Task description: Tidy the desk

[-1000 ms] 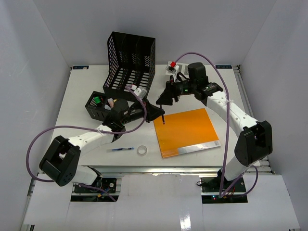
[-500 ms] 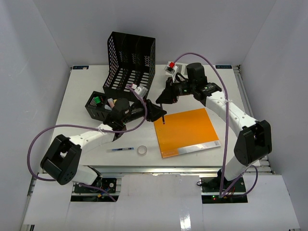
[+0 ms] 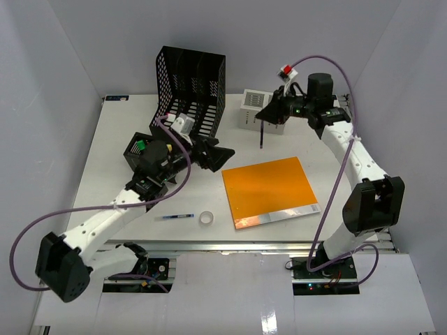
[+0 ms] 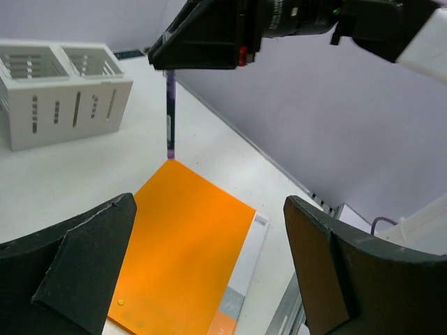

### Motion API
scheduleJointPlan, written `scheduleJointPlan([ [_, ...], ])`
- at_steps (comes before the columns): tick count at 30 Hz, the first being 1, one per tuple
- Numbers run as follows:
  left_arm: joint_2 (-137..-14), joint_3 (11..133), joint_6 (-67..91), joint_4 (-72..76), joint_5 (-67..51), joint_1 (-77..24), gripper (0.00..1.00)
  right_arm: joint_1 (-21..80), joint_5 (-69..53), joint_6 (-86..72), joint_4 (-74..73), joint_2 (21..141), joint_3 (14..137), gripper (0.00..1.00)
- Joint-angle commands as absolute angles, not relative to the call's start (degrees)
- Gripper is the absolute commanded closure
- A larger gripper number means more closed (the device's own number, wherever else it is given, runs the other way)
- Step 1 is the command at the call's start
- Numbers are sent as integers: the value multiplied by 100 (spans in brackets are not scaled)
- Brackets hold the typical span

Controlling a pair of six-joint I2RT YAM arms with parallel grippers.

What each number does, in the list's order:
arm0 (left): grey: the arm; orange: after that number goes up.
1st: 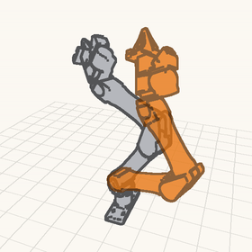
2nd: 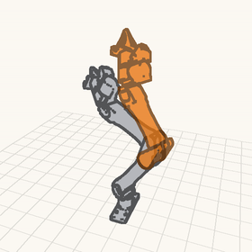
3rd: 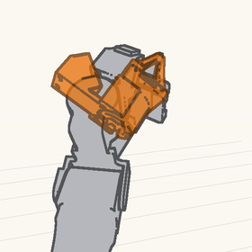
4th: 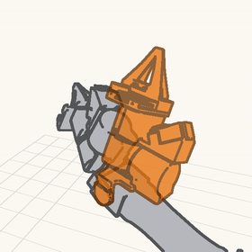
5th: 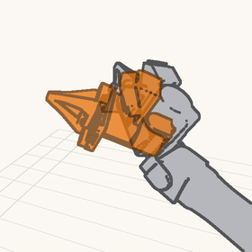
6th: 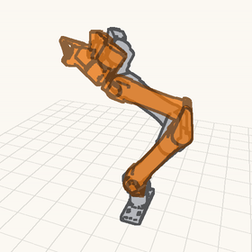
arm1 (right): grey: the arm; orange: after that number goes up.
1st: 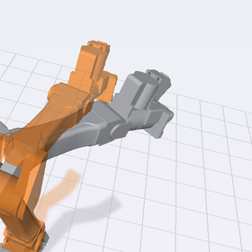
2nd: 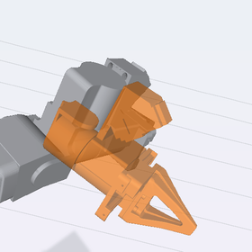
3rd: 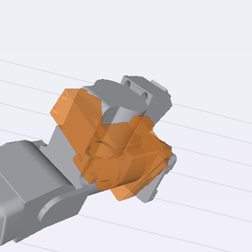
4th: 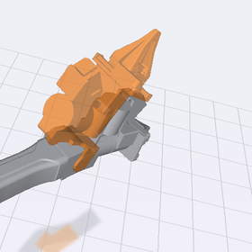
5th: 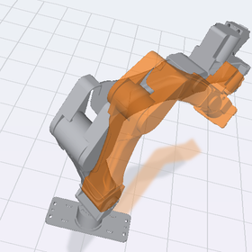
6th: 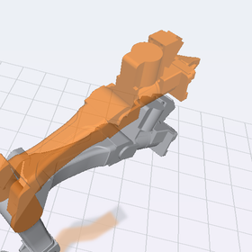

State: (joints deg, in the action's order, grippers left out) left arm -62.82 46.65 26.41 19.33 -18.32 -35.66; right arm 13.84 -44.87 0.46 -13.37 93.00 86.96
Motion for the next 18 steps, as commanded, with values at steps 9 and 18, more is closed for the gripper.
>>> scheduleJointPlan([
  [9,-2907,2822,5193,-1912,95,-3568,2,765,-1737,464,284,10960,10842,92],
  [18,-2016,2475,6309,-2977,579,-3568,2,765,-1559,510,1083,11850,11171,92],
])
